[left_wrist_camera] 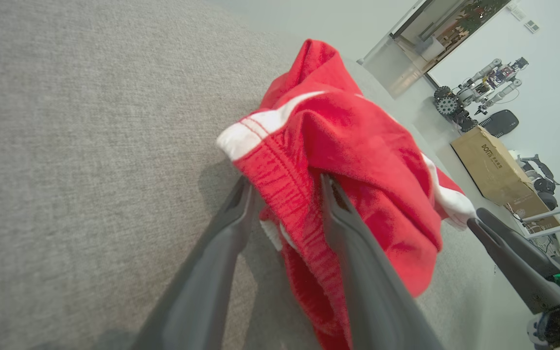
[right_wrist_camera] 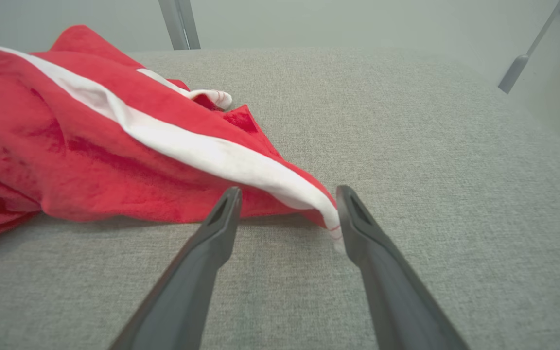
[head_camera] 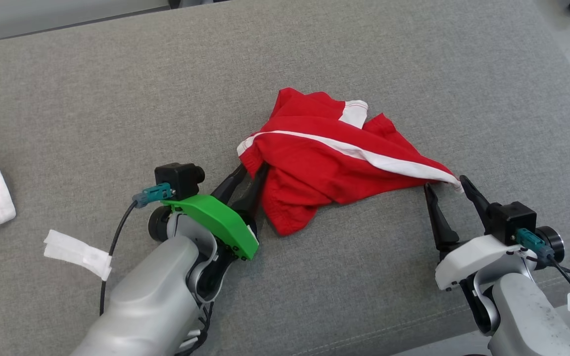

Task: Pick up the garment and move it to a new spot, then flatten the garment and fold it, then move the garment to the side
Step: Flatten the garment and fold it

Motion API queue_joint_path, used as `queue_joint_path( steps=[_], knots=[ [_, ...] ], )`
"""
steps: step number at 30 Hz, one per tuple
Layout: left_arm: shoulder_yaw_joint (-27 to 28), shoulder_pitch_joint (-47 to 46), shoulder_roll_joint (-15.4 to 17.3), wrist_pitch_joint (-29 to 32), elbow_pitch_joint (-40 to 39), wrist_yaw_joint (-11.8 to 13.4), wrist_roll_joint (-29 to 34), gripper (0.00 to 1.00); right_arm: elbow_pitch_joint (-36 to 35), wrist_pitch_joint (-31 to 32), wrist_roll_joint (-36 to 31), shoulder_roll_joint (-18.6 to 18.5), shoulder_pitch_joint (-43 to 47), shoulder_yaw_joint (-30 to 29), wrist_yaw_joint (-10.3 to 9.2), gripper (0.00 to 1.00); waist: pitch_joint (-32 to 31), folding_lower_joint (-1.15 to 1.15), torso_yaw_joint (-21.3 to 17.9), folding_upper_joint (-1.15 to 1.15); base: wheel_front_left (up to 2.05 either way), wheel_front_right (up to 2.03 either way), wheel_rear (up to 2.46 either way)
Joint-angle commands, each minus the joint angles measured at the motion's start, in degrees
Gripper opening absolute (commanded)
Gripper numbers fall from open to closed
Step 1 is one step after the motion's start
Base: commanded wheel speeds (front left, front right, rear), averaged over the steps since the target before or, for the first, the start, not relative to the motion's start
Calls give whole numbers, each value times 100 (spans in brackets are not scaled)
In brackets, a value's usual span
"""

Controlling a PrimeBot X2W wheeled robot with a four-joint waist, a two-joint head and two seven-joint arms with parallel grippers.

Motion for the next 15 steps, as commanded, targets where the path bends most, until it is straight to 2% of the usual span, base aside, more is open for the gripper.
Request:
queue_joint_path(
  steps=[1, 3, 7, 12, 15],
  knots=[
    [-57, -187, 99, -64, -25, -14, 25, 26, 15, -2, 24, 6, -62, 11, -4, 100, 16, 0, -14, 0, 0, 0, 0],
    [-161, -299, 195, -144, 3, -14, 211, 0, 24, -2, 34, 18, -73, 38, -4, 100, 24, 0, -34, 0, 0, 0, 0],
    [-97, -627, 329, -201, -79, -14, 660, 0, 42, -2, 66, 29, -65, 36, -4, 100, 0, 0, -60, 0, 0, 0, 0],
    [577, -1012, 631, -189, -891, -14, 2499, 0, 110, -2, 98, 67, 38, -40, -3, 100, -88, 0, 9, 0, 0, 0, 0],
    [1036, -951, 678, -183, -1639, -12, 3602, 0, 141, -2, 101, 108, 110, -69, -3, 100, -152, 0, 103, 0, 0, 0, 0]
  ],
)
